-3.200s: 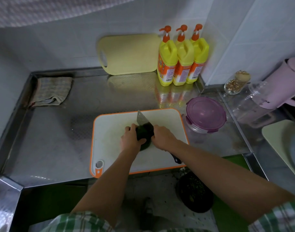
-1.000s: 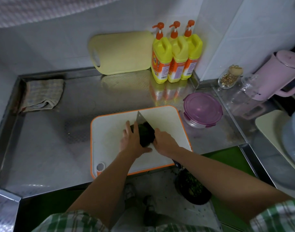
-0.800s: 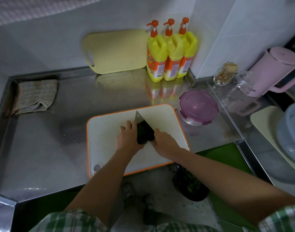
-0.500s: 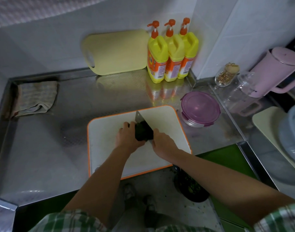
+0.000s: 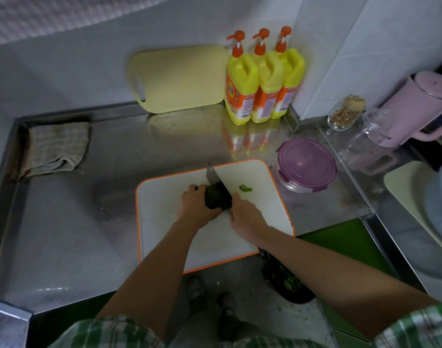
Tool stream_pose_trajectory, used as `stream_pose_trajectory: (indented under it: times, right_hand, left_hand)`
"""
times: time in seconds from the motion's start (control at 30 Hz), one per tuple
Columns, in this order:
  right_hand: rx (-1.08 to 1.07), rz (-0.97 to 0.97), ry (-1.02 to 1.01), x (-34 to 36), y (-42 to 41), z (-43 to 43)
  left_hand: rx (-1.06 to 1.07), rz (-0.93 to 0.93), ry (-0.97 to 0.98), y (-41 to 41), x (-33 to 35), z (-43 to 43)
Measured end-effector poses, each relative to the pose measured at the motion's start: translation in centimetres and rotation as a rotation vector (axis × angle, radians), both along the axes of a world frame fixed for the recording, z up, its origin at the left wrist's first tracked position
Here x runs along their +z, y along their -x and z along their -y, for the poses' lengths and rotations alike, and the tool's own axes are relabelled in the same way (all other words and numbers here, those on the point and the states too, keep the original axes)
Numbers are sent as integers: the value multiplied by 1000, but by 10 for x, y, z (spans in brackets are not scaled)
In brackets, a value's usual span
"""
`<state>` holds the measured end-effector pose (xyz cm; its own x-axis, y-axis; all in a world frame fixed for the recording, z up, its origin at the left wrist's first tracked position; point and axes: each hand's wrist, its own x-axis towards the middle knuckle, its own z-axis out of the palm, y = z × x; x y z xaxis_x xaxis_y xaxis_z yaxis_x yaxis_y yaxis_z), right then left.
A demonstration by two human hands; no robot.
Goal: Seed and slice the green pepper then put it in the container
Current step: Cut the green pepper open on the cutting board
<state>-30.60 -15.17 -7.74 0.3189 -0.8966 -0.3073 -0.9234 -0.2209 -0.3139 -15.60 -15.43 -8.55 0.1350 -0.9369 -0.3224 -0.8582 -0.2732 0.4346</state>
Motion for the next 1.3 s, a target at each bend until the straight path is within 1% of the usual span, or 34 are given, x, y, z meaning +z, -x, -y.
stream_pose_trajectory:
  times: [0.23,0.4,0.57,0.73,0.8,1.0,1.07,1.13,1.3]
  right_hand:
    - [38,-35,7,0,3,-1]
    - [4,-24,20,-2,-2,2]
    - [5,-51,-42,-8,-13,7]
    - [-10,36,-57,-6,-6,4]
    - [-21,50,-68,-7,-7,4]
    - [-40,-11,-60,-21,-11,10]
    - [-62,-8,-115,-22,-8,13]
    - [-110,38,-151,-20,-2,17]
    - [-209,369,-18,-7,6,21]
  left_hand:
    - [25,-27,-1,-3,2,0]
    - [35,-32,5,-1,2,1]
    - [62,-77,8,-2,1,0]
    - [39,-99,1,-7,0,-2]
    - [28,-103,16,-7,0,-3]
    - [21,-112,90,-10,2,-11]
    - [37,-120,128,-14,0,-16]
    - [38,-121,158,-19,1,-22]
    - [-25,-48,174,-27,4,-24]
